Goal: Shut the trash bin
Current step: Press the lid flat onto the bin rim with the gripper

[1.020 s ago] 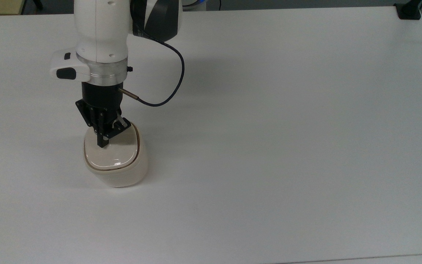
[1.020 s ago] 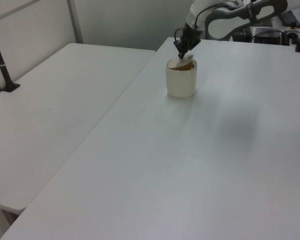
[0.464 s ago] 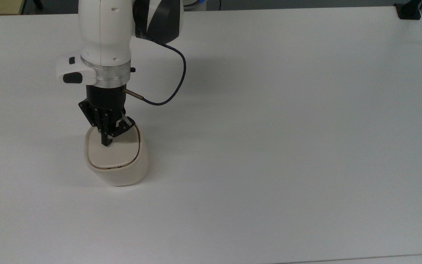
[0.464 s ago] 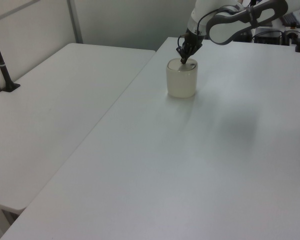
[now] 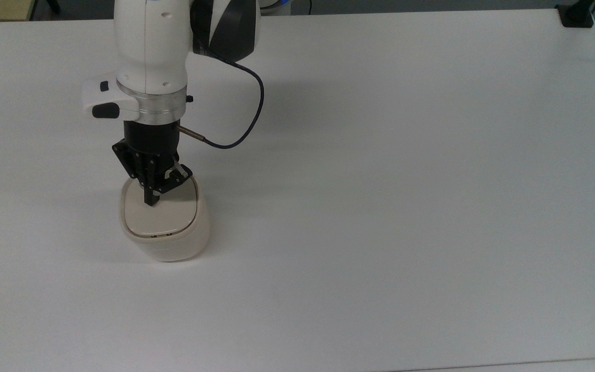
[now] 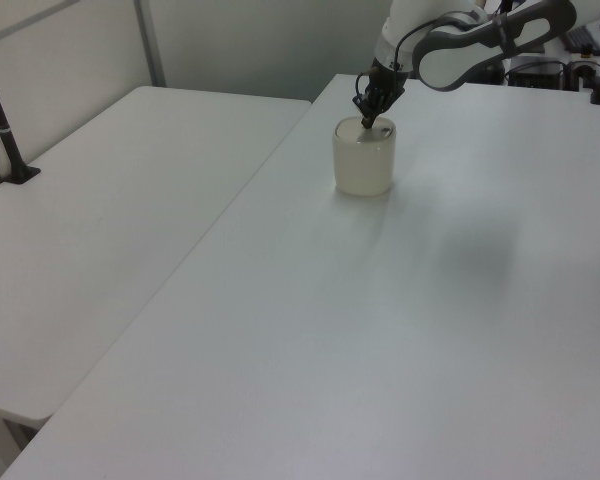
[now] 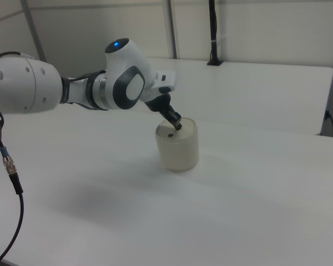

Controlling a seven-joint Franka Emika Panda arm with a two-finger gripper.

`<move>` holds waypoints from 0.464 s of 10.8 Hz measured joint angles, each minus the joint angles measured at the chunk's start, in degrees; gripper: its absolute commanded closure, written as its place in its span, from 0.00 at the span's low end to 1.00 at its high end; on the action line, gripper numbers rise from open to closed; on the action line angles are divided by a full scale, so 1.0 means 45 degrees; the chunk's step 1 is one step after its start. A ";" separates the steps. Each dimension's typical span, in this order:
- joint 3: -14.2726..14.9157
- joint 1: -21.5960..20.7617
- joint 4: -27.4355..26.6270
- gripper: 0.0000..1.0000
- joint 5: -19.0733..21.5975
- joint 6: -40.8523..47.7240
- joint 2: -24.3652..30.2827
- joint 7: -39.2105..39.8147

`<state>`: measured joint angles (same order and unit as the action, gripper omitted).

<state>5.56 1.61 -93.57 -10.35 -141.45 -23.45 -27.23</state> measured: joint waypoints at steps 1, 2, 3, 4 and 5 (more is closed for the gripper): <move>0.0000 -0.0007 0.0000 1.00 -0.0052 -0.0006 -0.0001 0.0000; 0.0000 -0.0008 0.0000 1.00 -0.0059 -0.0006 -0.0001 0.0000; 0.0000 -0.0008 0.0000 1.00 -0.0059 -0.0006 -0.0001 0.0000; 0.0000 -0.0008 0.0000 1.00 -0.0059 -0.0006 0.0006 0.0000; 0.0000 -0.0007 -0.0003 1.00 -0.0059 -0.0005 0.0034 0.0000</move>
<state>5.56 1.58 -93.58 -10.61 -141.48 -23.30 -27.23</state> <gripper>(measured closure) 0.991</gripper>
